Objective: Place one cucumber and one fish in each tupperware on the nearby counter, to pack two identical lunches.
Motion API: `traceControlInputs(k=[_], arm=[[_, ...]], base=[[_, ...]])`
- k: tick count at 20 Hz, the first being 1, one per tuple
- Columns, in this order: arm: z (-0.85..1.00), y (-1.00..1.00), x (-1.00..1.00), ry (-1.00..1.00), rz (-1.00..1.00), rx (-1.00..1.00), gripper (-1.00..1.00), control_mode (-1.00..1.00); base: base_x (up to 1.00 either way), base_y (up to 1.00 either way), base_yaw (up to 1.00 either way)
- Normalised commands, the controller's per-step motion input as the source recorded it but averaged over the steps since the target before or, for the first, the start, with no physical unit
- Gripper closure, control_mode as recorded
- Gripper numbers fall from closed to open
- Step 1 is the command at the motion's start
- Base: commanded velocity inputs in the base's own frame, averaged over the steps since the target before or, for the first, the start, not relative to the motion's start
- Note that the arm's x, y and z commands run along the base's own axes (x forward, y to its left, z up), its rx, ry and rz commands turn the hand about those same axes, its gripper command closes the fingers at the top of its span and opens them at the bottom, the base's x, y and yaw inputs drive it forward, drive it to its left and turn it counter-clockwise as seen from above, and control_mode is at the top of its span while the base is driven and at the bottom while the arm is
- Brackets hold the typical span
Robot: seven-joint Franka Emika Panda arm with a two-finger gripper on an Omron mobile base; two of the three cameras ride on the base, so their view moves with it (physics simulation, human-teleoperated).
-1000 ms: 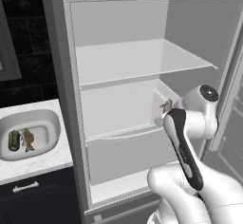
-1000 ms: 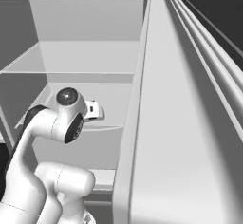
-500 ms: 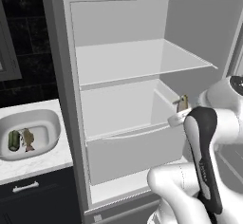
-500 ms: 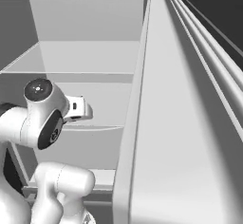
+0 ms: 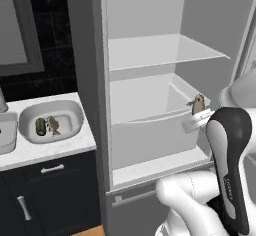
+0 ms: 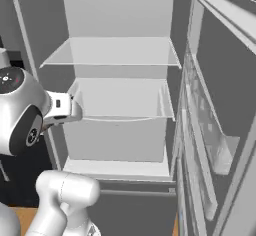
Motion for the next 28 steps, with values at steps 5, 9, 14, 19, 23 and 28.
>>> traceControlInputs(k=[5,9,14,19,23,28], arm=[[0.00,0.00,0.00,0.00,0.00,0.00,1.00,1.00],[0.00,0.00,0.00,0.00,0.00,0.00,1.00,1.00],[0.00,0.00,0.00,0.00,0.00,0.00,1.00,1.00],[0.00,0.00,0.00,0.00,0.00,0.00,1.00,1.00],[0.00,0.00,0.00,0.00,0.00,0.00,1.00,1.00],[0.00,0.00,0.00,0.00,0.00,0.00,1.00,1.00]], base=[[-0.93,1.00,0.12],[-0.25,1.00,0.11],[0.37,1.00,0.03],[0.71,0.93,0.01],[0.90,0.77,0.00],[0.50,0.01,0.00]])
